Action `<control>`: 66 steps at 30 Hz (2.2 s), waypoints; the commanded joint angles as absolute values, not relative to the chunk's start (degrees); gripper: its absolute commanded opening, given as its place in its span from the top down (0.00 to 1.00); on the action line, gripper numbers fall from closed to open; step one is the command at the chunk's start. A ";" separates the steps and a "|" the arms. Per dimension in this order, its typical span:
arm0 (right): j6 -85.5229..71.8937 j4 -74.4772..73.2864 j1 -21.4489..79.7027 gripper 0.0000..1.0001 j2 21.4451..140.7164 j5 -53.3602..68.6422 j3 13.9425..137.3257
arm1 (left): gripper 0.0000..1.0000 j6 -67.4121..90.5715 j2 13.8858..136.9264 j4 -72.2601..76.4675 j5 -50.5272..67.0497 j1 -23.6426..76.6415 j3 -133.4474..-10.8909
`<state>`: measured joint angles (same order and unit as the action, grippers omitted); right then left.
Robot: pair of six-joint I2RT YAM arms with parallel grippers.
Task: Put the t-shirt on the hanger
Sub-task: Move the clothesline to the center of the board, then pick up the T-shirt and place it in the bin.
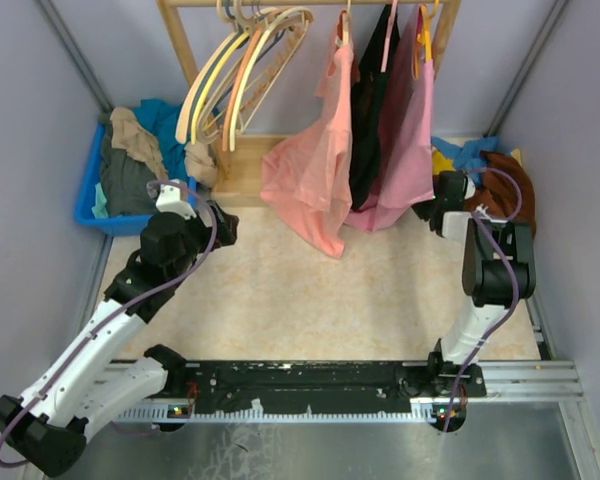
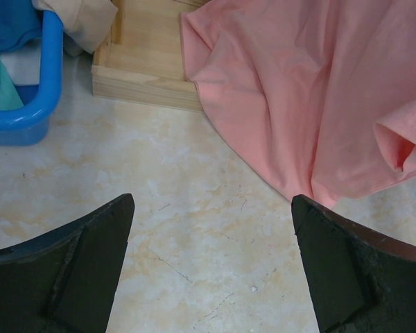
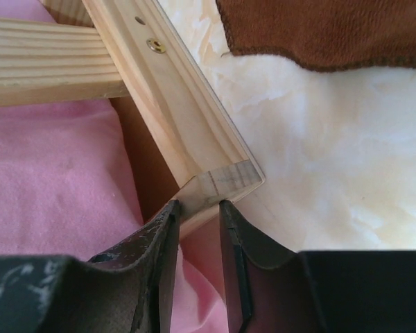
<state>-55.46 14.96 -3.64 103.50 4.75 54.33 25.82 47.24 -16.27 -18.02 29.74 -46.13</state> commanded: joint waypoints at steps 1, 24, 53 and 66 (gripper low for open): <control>-52.72 15.05 -7.36 0.71 106.17 -0.04 58.80 | 0.00 24.58 47.39 -16.78 -20.49 29.30 -47.93; -41.73 -5.32 -10.02 0.21 67.57 15.41 50.62 | 0.00 20.78 56.16 -17.88 -27.71 18.39 -51.92; -36.23 -29.21 -5.95 0.17 36.66 33.52 50.75 | 0.21 13.17 103.05 -1.47 -10.44 -3.21 -83.29; -32.99 -34.69 -2.64 0.17 35.08 32.63 51.78 | 0.33 8.96 117.89 5.44 -9.45 -3.43 -94.87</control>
<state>-34.52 -34.39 -3.27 36.12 31.79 49.32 10.59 115.24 1.69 -10.63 -2.98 -89.73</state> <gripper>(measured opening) 0.830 0.696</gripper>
